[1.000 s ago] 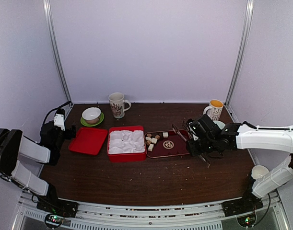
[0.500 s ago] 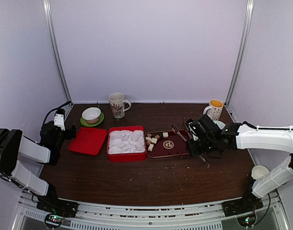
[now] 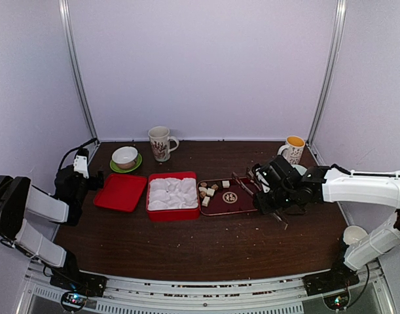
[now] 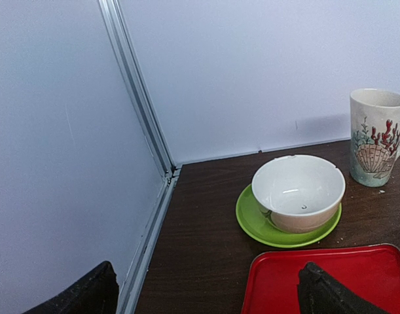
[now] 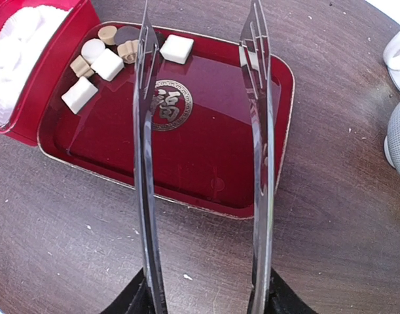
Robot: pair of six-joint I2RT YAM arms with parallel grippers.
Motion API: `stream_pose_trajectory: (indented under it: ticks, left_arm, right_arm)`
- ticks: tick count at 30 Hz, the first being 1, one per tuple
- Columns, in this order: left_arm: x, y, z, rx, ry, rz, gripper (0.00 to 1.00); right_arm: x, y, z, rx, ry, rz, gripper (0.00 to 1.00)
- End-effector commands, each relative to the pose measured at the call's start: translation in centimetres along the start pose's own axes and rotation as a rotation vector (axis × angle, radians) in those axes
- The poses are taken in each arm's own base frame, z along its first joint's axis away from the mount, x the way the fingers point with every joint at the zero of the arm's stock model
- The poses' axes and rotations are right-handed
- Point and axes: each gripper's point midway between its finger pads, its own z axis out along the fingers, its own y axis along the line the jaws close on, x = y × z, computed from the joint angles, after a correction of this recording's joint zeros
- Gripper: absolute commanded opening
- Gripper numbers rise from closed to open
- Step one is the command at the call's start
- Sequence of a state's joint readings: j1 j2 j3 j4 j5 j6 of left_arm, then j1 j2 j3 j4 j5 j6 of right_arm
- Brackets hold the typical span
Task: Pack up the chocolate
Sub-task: Adjust the fake chocolate on the plate.
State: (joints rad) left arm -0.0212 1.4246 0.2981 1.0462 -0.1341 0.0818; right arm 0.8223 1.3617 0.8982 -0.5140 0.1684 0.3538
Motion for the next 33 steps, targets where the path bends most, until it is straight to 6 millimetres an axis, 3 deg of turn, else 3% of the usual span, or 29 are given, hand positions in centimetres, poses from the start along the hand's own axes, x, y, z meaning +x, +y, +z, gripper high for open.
stream_pose_trajectory:
  ticks: [1,9,18,33]
  left_arm:
    - [-0.9,0.3,-0.2,-0.007,-0.043,0.007,0.98]
    - [-0.9,0.3,-0.2,-0.007,-0.044,0.006,0.98]
    - [-0.9,0.3,-0.2,-0.006,-0.044,0.007,0.98]
    - [-0.9,0.3,-0.2,-0.007,-0.042,0.007,0.98]
  right_arm:
    - [-0.3,0.4,-0.2,-0.022,0.022,-0.017,0.49]
    - [1.0,1.3,0.7,-0.056,0.085,-0.032,0.49]
    - [-0.1,2.1,1.8,-0.059,0.096,-0.025,0.49]
    - [-1.1,1.2,5.0,0.054,0.137,0.014,0.48]
